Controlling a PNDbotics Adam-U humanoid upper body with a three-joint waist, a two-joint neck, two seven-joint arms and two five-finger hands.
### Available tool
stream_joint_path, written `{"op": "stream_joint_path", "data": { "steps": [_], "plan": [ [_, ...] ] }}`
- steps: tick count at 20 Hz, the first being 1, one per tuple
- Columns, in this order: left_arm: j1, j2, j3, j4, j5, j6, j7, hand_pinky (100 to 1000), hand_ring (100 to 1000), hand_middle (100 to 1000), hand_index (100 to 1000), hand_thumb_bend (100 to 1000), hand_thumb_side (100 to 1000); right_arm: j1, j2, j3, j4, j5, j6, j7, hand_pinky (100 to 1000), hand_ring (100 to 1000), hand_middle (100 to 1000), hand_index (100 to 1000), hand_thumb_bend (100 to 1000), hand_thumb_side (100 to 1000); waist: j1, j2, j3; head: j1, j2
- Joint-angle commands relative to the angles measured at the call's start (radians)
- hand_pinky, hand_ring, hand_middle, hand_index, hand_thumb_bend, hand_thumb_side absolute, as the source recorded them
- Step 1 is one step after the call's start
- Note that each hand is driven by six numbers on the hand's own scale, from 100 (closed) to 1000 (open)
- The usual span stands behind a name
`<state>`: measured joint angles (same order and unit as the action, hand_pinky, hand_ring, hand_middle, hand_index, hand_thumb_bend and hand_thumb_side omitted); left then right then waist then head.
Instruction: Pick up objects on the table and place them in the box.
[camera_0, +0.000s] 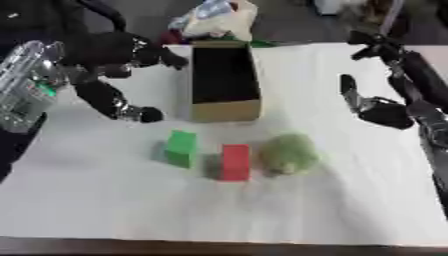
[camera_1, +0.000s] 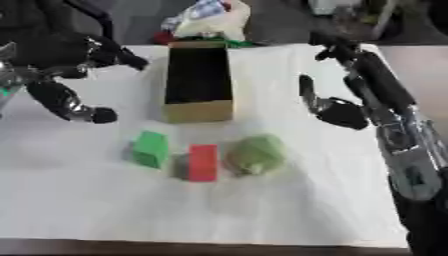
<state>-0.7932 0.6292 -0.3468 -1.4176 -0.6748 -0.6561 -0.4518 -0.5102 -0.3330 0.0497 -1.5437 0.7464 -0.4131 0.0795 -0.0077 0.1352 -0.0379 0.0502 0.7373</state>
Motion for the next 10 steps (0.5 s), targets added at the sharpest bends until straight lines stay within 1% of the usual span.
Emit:
{"op": "stream_joint_path", "data": {
  "steps": [1,5,10],
  "plan": [
    [-0.030,0.001,-0.004,0.010,-0.051,-0.242,-0.250,848,807,810,1000,590,1000,-0.013,-0.026,-0.003,-0.010,0.001,-0.001,0.003,766,728,835,996,100,628,0.001,-0.018,0.000,-0.001,-0.003],
    [-0.038,-0.020,-0.022,0.029,-0.117,-0.248,-0.243,845,805,810,1000,615,1000,-0.013,-0.026,-0.002,-0.008,0.001,-0.001,0.004,766,728,835,996,100,630,0.001,-0.019,0.000,-0.002,-0.003],
    [-0.043,-0.045,-0.049,0.060,-0.197,-0.251,-0.211,836,796,801,1000,612,1000,-0.013,-0.025,-0.001,-0.008,0.000,-0.001,0.004,766,728,835,996,100,632,0.001,-0.018,-0.002,-0.003,-0.003]
  ]
}}
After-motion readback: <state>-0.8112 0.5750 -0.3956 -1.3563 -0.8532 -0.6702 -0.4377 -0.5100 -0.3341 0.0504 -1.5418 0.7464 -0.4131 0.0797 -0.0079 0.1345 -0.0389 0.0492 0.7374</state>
